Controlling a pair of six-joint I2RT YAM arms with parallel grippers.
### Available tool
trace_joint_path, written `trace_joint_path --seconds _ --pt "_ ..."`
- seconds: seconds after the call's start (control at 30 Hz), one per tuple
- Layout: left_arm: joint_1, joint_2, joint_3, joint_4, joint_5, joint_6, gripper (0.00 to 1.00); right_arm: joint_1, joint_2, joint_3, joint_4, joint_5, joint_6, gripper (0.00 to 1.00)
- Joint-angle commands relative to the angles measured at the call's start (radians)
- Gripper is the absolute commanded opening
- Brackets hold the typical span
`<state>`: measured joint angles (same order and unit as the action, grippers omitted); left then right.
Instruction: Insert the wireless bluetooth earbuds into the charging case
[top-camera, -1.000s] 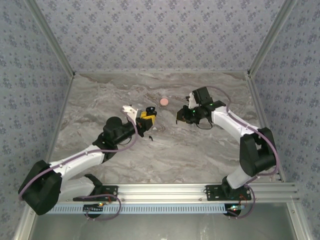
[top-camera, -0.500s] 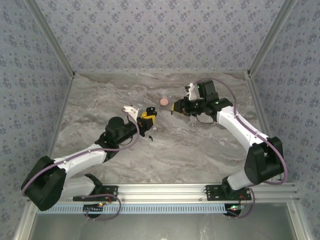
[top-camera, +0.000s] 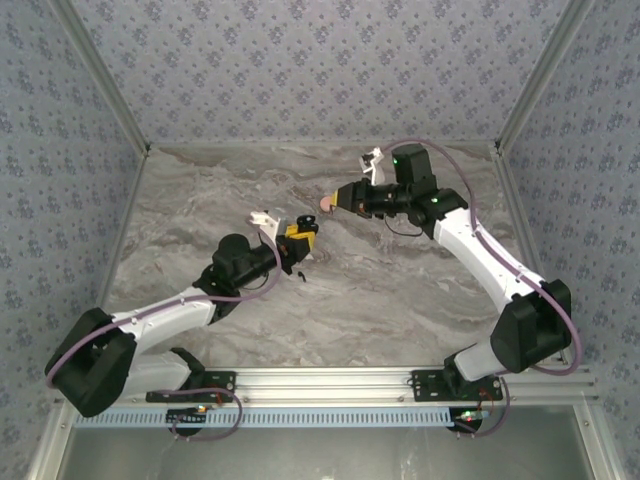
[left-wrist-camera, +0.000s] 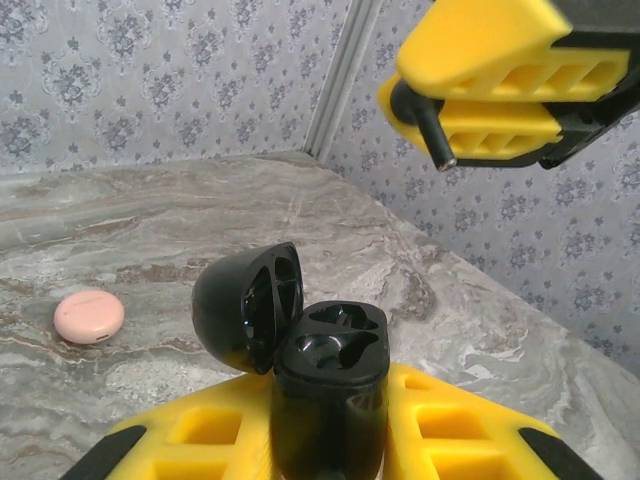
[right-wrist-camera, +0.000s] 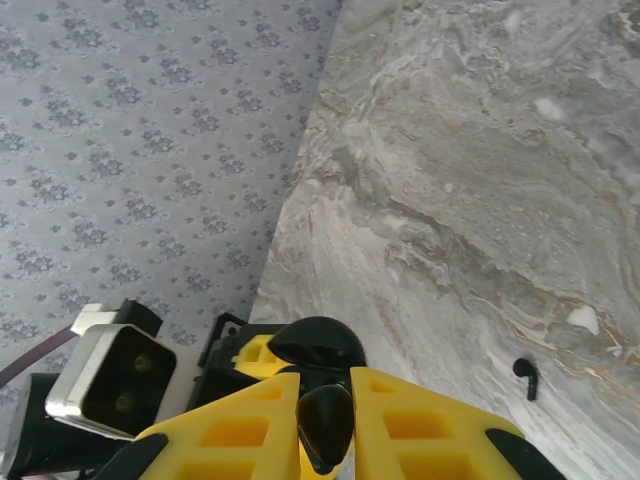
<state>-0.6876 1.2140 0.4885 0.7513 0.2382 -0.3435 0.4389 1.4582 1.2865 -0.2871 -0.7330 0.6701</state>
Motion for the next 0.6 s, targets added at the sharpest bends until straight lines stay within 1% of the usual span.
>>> trace_joint_path --seconds 0.0,0.27,0.47,0.57 --pt "-0.005 0.01 0.036 0.083 0.039 -0.03 0.24 0.021 -0.012 0.045 0.039 -0.009 0.017 0.18" --pt "-0.005 0.005 0.053 0.123 0.047 -0.073 0.24 0.058 -0.013 0.053 0.078 0.028 0.01 0.18" --pt "-0.006 0.01 0.071 0.136 0.028 -0.137 0.25 0.068 -0.013 0.054 0.085 0.039 0.003 0.18" --pt "-0.005 0.006 0.08 0.13 0.024 -0.142 0.25 0.073 -0.012 0.056 0.083 0.04 -0.003 0.18"
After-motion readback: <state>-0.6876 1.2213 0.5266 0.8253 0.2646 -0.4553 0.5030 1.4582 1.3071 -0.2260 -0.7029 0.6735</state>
